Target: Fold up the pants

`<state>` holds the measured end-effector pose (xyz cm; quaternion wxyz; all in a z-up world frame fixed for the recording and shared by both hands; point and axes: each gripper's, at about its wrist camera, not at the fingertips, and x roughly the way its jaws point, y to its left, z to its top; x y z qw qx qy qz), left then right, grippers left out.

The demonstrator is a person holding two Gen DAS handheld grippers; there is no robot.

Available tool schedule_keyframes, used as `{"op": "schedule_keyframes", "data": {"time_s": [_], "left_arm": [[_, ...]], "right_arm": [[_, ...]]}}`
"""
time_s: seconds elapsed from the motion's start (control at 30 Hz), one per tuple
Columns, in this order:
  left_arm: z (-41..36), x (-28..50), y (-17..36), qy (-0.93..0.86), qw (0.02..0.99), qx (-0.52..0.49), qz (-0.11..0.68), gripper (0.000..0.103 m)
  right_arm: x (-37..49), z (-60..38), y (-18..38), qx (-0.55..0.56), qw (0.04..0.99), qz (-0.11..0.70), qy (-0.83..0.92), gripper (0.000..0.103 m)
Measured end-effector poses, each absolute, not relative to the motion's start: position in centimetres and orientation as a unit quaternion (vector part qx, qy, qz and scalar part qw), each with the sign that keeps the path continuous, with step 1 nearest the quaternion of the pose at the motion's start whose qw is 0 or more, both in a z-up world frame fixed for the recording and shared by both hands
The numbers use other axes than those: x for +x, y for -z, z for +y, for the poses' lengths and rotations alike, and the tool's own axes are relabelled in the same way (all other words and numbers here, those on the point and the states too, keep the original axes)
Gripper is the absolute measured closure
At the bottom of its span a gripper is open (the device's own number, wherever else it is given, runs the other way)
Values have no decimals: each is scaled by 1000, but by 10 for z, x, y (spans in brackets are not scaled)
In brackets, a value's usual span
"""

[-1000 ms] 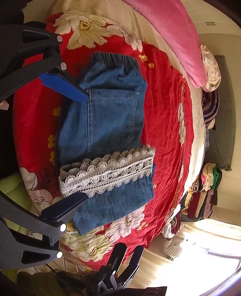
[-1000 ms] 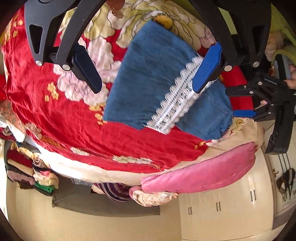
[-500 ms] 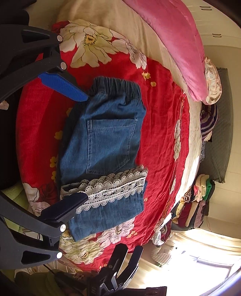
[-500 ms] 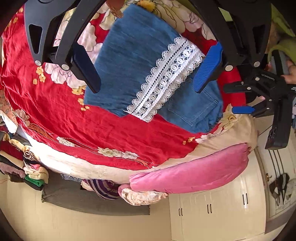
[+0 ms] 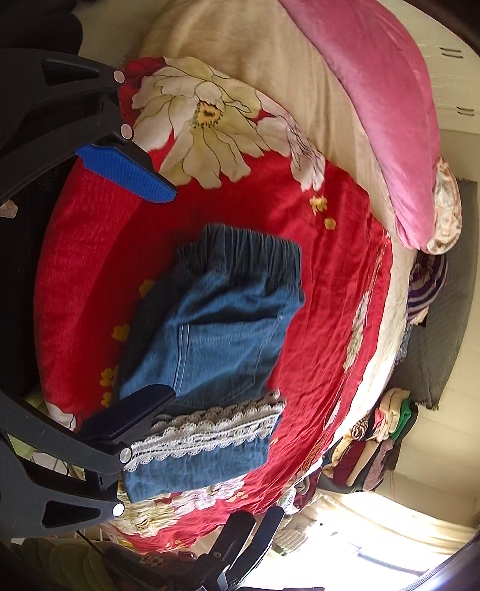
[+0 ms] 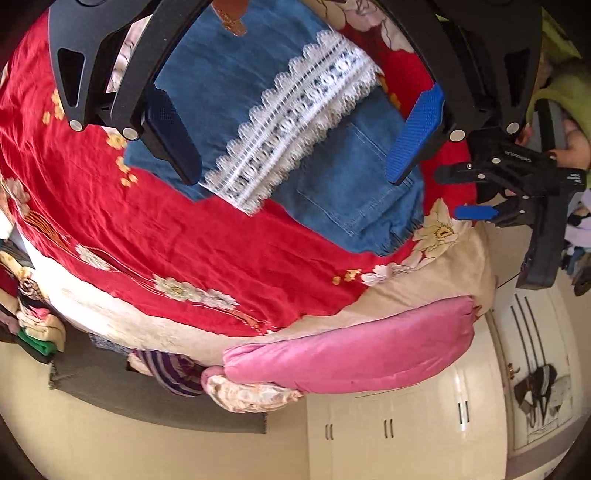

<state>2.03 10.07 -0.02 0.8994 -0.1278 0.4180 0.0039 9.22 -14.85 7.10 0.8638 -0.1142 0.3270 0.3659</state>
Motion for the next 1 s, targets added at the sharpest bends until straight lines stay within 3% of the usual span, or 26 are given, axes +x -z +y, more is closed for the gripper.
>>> {"op": "schedule_keyframes", "data": {"time_s": [0.47, 0.57, 0.7, 1.0], "left_arm": [[125, 30, 29, 37, 879, -225, 418, 8], [123, 36, 35, 46, 874, -234, 424, 40], [119, 44, 51, 59, 862, -243, 441, 63], [119, 47, 61, 72, 858, -248, 444, 65]], "right_arm": [[135, -70, -68, -148, 813, 363, -430, 9], [143, -51, -64, -164, 798, 372, -444, 9], [153, -25, -55, -186, 775, 388, -462, 9], [164, 32, -18, -216, 719, 435, -497, 9]]}}
